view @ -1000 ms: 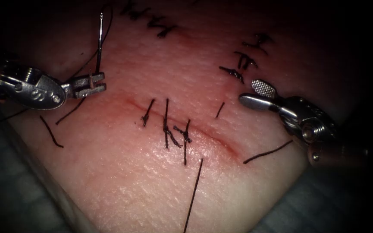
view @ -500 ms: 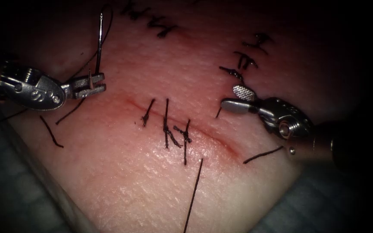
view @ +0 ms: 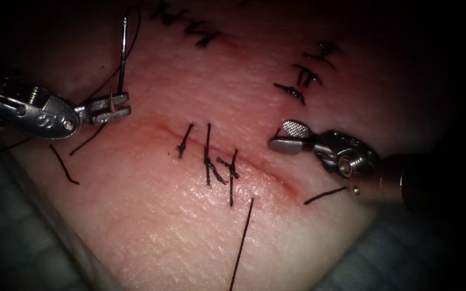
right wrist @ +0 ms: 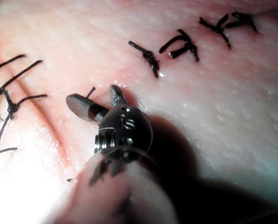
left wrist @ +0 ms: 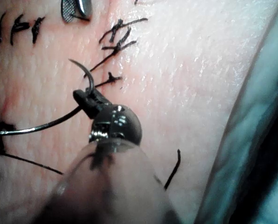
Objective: Wound Closure
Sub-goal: Pull lightly on remaining suture tail
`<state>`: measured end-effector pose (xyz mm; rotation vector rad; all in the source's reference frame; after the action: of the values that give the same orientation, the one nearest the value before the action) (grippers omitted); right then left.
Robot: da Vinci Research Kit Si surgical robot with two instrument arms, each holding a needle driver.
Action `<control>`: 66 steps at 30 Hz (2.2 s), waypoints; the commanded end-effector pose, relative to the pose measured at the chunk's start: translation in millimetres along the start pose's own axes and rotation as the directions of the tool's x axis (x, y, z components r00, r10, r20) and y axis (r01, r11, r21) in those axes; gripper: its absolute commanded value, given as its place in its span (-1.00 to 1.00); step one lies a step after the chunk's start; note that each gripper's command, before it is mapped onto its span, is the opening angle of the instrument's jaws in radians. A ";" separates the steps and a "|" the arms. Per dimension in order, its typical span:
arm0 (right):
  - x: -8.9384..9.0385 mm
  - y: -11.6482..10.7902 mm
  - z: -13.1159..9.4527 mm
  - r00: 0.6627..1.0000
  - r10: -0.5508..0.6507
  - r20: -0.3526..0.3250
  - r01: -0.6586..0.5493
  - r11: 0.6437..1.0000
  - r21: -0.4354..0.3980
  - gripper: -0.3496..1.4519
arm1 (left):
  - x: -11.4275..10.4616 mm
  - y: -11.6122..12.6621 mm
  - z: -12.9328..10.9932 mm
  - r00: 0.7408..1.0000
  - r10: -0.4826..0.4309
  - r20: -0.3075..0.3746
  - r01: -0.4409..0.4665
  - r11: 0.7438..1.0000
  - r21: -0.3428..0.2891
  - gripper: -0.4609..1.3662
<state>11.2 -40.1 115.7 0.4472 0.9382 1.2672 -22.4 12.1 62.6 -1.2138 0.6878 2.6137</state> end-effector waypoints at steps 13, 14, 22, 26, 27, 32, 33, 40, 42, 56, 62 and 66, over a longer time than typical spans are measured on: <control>0.6 -0.7 0.8 0.999 -0.005 0.038 0.005 1.000 0.002 -1.00 | -0.1 -0.1 -0.2 1.000 0.000 -0.002 0.000 1.000 -0.005 -0.88; 0.8 -0.8 0.7 0.999 -0.003 0.036 0.004 1.000 -0.003 -1.00 | -0.1 -0.1 -0.2 1.000 0.000 -0.002 0.000 1.000 -0.005 -0.88; 2.2 -1.4 0.2 1.000 -0.001 0.019 0.002 1.000 -0.020 -1.00 | -0.1 -0.1 -0.2 1.000 0.000 -0.002 0.000 1.000 -0.004 -0.88; 4.1 -2.2 -0.8 1.000 -0.017 -0.010 0.016 0.999 -0.038 -1.00 | -0.1 -0.1 -0.2 1.000 0.000 -0.002 0.000 1.000 -0.004 -0.88; 4.8 -2.4 -1.1 0.999 -0.021 -0.025 0.020 0.999 -0.043 -1.00 | -0.1 -0.1 -0.2 1.000 0.001 -0.002 -0.001 1.000 -0.004 -0.88; 7.4 -3.4 -2.2 0.998 -0.017 -0.053 0.014 0.998 -0.056 -1.00 | -0.1 0.1 -0.1 1.000 0.001 -0.002 -0.001 1.000 -0.003 -0.88; 7.8 -3.6 -2.3 0.998 -0.012 -0.061 0.009 0.998 -0.056 -1.00 | -0.1 0.1 -0.1 1.000 0.001 -0.001 -0.001 1.000 -0.003 -0.88; 10.5 -4.4 -3.4 0.993 0.015 -0.119 -0.024 0.997 -0.069 -1.00 | -0.1 0.2 -0.1 1.000 0.002 -0.002 -0.002 1.000 -0.003 -0.88; 10.9 -4.4 -3.6 0.991 0.025 -0.128 -0.033 0.997 -0.063 -1.00 | -0.1 0.2 -0.1 1.000 0.002 -0.002 -0.002 1.000 -0.002 -0.88; 12.2 -5.4 -4.6 0.990 0.029 -0.137 -0.038 0.997 -0.061 -1.00 | -0.2 0.3 -0.1 1.000 0.003 -0.002 -0.003 1.000 -0.002 -0.88; 12.4 -5.8 -4.8 0.991 0.014 -0.132 -0.022 0.998 -0.060 -1.00 | -0.2 0.3 -0.1 1.000 0.004 -0.002 -0.004 1.000 -0.002 -0.88; 12.4 -6.0 -4.7 0.991 0.015 -0.131 -0.023 0.998 -0.055 -1.00 | -0.3 0.3 -0.1 1.000 0.004 -0.002 -0.004 1.000 -0.002 -0.88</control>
<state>11.3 -31.2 104.3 0.3344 1.0093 1.3491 -22.3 11.8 62.9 -1.2167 0.6916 2.6156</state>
